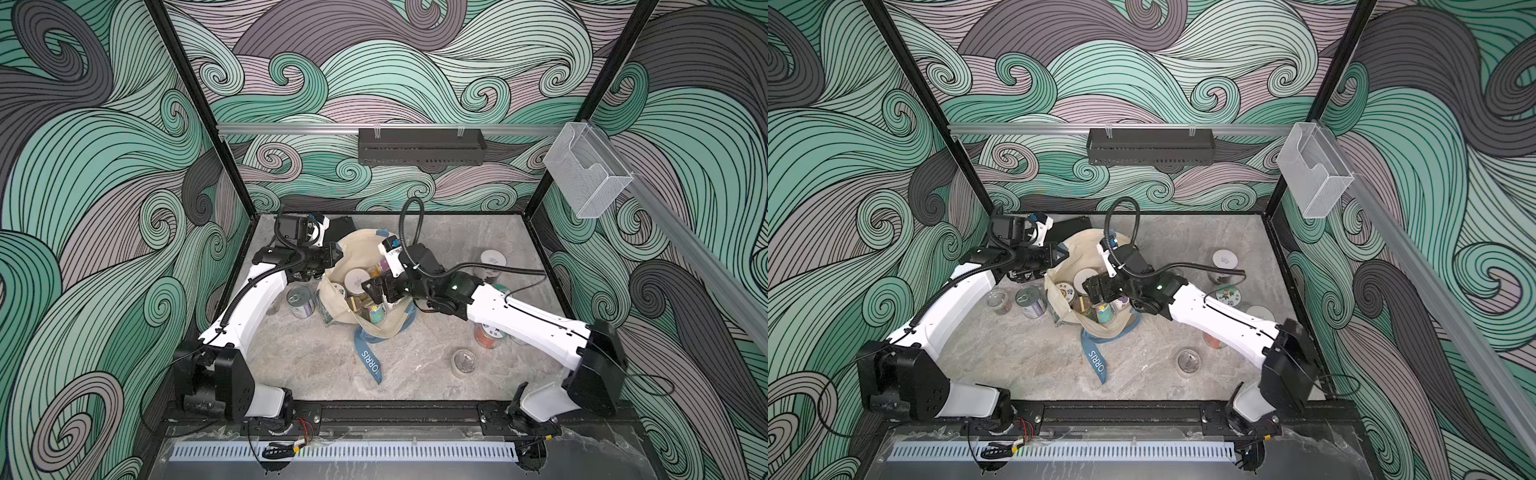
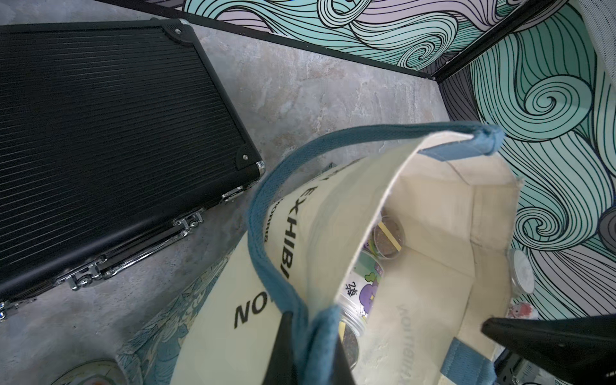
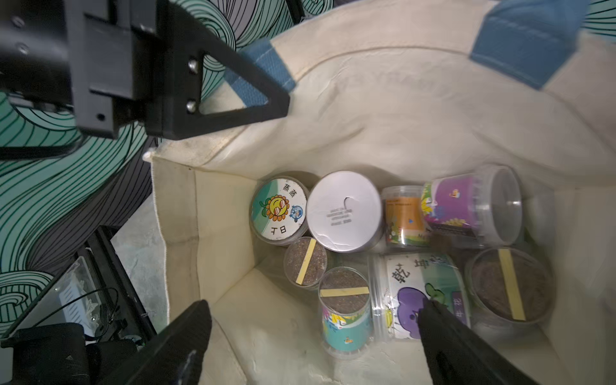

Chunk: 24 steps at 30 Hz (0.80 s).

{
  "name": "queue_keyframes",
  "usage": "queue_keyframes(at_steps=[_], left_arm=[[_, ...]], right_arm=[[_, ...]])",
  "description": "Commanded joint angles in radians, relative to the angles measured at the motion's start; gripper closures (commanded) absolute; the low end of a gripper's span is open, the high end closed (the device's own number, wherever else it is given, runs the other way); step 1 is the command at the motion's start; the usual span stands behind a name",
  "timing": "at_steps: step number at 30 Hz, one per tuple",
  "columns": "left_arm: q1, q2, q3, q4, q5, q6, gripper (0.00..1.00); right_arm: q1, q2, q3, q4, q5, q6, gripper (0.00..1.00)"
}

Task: Take out the seed jars from the canvas bag
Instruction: Place the seed jar at the center of the board, then pick up the seed jar from the canvas bag.

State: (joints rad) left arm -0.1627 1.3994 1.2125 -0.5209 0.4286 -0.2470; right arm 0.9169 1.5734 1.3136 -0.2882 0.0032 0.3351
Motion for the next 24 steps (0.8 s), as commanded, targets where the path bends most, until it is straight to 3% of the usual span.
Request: queue_keyframes(at_steps=[1,10,24], left_arm=[[-0.027,-0.016,0.038,0.043,0.065,0.018,1.0],[-0.033,-0.073,0.007,0.089,0.06,0.028,1.0],[-0.034,-0.102,-0.022,0.15,0.136,0.021,1.0]], right_arm=[[0.004,0.103,0.091,-0.107,0.089,0.013,0.01],[0.01,0.317,0.245,-0.1,0.186,0.04,0.01],[0.046,0.432,0.283,0.003,0.279,0.114,0.01]])
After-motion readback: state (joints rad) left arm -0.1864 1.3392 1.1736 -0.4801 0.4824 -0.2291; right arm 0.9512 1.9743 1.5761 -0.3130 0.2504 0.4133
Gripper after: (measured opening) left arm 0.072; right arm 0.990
